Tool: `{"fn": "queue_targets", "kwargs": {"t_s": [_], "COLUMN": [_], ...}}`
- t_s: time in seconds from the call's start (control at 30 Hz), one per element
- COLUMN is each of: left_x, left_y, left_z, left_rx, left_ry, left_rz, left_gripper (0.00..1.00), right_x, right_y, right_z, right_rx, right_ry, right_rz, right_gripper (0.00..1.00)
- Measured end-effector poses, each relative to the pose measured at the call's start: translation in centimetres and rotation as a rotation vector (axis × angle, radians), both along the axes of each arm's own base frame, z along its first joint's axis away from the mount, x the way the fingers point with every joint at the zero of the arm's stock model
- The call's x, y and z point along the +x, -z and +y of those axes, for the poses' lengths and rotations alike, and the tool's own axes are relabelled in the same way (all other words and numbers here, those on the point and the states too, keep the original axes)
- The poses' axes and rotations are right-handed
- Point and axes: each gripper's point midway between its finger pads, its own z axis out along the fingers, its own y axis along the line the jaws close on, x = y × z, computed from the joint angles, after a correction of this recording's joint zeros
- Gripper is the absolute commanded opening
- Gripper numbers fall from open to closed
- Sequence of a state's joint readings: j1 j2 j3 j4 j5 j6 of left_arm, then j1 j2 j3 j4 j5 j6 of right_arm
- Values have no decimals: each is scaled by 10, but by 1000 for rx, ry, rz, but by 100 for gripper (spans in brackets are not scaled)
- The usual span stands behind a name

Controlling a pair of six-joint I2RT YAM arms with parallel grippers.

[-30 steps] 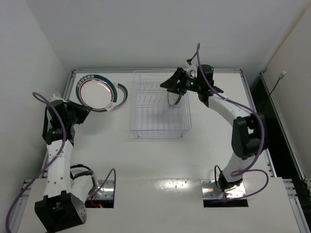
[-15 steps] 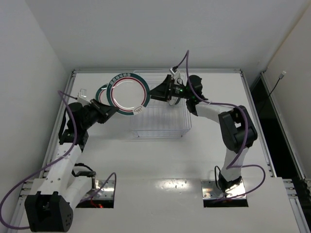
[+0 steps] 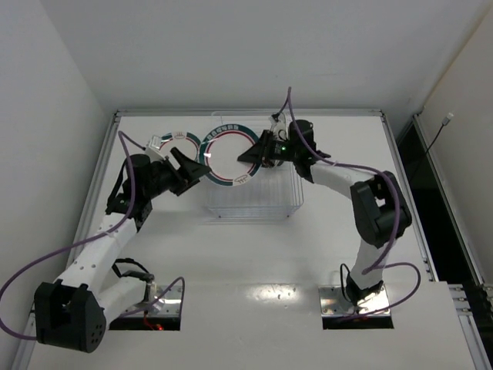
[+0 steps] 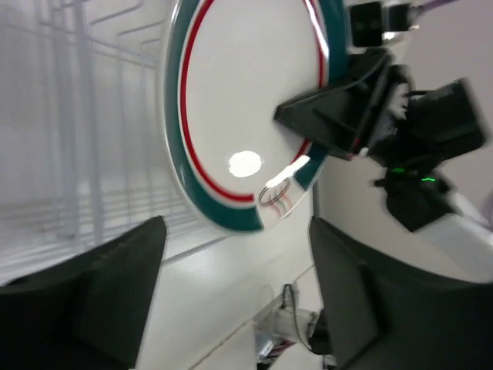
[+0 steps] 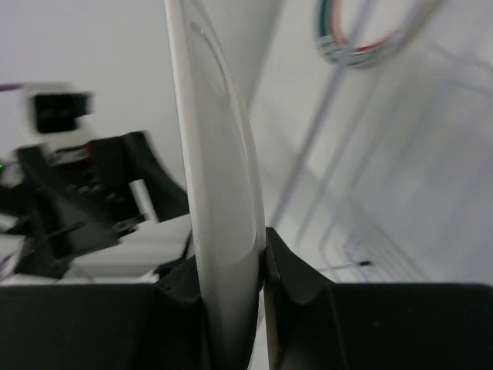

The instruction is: Load the plates into the dish rack

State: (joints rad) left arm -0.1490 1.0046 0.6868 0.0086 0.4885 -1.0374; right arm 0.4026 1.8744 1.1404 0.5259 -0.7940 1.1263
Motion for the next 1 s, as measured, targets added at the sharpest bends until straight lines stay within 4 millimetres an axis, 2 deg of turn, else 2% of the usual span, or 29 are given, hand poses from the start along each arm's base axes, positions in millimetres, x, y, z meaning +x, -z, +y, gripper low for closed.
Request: {"fn": "queue_targets", "kwargs": {"t_s": [0.03,0.07,0.1,0.13,0.17,0.27,0.33,0.43,0.5,0.6,0.77,0.9,1.0], "left_x": [2,3,6,9,12,22,26,26,25,20,2,3,5], "left_y": [-1,-1,-3,-6,-9,-20,-22,-14,-4,19,62,62,58], "left_z": [2,6,11,17,24,53,73,98,110,125,142,144,145], "left_rx": [22,52,85,124,165,297,383,483,528,571,612,617,622], "left_ry": [-4,-17,-39,-61,-88,-192,-259,-335,-362,-391,-410,-414,-416], "left_rz": [1,8,7,1,-3,-32,-41,-22,-4,41,119,106,82], "left_gripper": [83,83,94,94,94,94,100,100,100,100,100,100,100], "right_x": [4,12,17,28,36,55,64,74,80,85,98,103,104], "right_y": [6,9,8,3,-6,-51,-75,-92,-86,-59,-19,2,3], "right_z": [-7,-16,-23,-36,-47,-83,-105,-132,-147,-162,-155,-152,-151], "right_rx": [-68,-152,-229,-320,-398,-609,-717,-879,-985,-1131,-1225,-1253,-1252], "right_ry": [51,120,179,262,336,533,634,747,788,786,717,683,681], "right_rz": [12,10,4,-12,-40,-146,-199,-244,-244,-214,-175,-154,-153], "right_gripper": [0,0,0,0,0,0,0,0,0,0,0,0,0]}}
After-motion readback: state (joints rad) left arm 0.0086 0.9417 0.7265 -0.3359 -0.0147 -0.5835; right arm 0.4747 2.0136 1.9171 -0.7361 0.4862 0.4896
